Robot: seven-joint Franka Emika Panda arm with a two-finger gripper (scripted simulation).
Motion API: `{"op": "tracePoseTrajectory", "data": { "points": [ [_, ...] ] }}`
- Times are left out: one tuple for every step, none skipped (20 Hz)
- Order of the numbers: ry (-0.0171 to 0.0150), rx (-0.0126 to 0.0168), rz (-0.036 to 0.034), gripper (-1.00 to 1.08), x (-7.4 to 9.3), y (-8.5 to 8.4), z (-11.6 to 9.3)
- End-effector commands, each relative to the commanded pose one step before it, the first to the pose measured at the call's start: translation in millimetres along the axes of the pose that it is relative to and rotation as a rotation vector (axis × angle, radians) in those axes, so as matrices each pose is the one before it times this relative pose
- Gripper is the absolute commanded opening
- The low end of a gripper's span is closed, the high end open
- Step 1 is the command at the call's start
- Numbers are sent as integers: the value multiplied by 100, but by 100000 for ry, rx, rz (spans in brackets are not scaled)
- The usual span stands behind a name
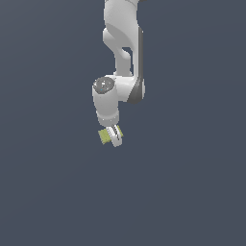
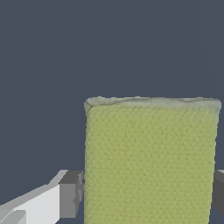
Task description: Pick up the object and move it to a goal position.
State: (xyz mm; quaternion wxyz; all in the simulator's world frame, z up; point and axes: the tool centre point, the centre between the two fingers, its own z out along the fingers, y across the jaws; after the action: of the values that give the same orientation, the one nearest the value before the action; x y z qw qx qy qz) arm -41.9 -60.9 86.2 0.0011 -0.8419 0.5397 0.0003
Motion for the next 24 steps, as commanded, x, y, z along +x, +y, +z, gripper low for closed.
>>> {"op": "tracePoseTrajectory", "data": {
  "points": [
    [48, 157, 107, -100, 663, 395, -2505],
    [0, 0, 0, -100, 267, 178, -1078],
    [0, 0, 0, -100, 280, 184, -1123],
    [5, -65, 73, -100, 328, 205, -1135],
    [0, 0, 0, -100, 303, 195, -1194],
    [0, 0, 0, -100, 307, 195, -1202],
    [37, -69, 58, -100, 329, 199, -1173],
    [0, 0, 0, -100, 305, 188, -1177],
    [35, -48, 35, -100, 313, 186, -1148],
    [0, 0, 0, -100, 300, 180, -1146],
    [39, -49, 30, -100, 304, 175, -1122],
    [0, 0, 0, -100, 296, 171, -1120],
    [30, -36, 15, -100, 295, 164, -1102],
    [0, 0, 0, -100, 293, 163, -1099],
    [31, -38, 6, -100, 287, 151, -1083],
    [0, 0, 0, -100, 291, 154, -1081],
    [0, 0, 0, -100, 288, 148, -1065],
    [0, 0, 0, -100, 280, 139, -1028],
    [17, -28, -36, -100, 247, 107, -975],
    [0, 0, 0, -100, 255, 117, -925],
    [0, 0, 0, -100, 241, 106, -866],
    [-4, -7, -69, -100, 197, 69, -803],
    [0, 0, 0, -100, 213, 85, -750],
    [0, 0, 0, -100, 199, 76, -693]
  ]
}}
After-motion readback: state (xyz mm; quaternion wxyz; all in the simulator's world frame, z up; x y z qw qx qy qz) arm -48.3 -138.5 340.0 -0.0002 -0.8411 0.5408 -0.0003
